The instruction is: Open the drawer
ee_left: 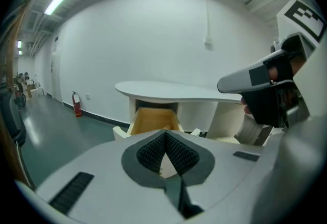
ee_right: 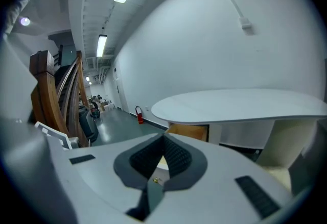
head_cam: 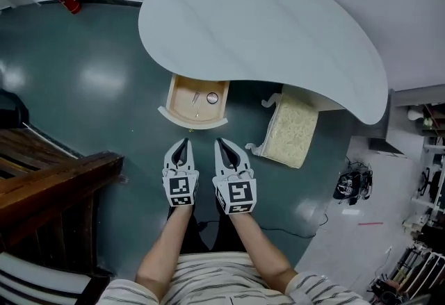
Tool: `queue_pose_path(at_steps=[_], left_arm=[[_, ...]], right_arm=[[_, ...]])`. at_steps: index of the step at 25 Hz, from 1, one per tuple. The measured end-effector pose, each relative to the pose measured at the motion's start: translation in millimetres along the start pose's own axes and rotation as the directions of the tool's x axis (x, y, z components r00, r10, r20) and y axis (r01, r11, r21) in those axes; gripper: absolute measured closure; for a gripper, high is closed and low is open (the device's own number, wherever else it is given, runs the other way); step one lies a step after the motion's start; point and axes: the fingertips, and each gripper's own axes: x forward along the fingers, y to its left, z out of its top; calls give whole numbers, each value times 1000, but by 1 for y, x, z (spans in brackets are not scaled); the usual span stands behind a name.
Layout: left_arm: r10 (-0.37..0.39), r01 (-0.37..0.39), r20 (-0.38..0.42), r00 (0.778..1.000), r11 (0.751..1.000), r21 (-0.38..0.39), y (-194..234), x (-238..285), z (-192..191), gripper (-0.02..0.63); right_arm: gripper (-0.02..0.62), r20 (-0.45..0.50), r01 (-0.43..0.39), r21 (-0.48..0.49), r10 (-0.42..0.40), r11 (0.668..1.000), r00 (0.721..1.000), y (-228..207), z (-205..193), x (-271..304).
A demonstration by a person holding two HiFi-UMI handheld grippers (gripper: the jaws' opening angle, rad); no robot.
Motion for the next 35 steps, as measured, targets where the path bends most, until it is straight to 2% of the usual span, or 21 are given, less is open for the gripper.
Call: queue_pose_path(at_steps=[9,18,23,31,35], left_arm=[[-44,44,57,997,999,-7,-17,-46,86,600],[-85,84,180,980,996,9,-31,-101,174,600],[-122,116,250,961,992,38,-41,-120,227,600],[-217,206,308,926,976,67,-63,-159,274,600],[-242,226,340,909,970,87,-70,-169,296,600]], right_arm=[[581,31,-39,-10,40,999,999,10,58,-36],[581,82,-69,-68,74,995,994,32,110,-77],[581,155,-56,-77,68,995,986,34,157,-97],[581,235,-9,-82,28,997,972,29,205,-129],[581,281,16,-77,6,997,960,24,225,-139]])
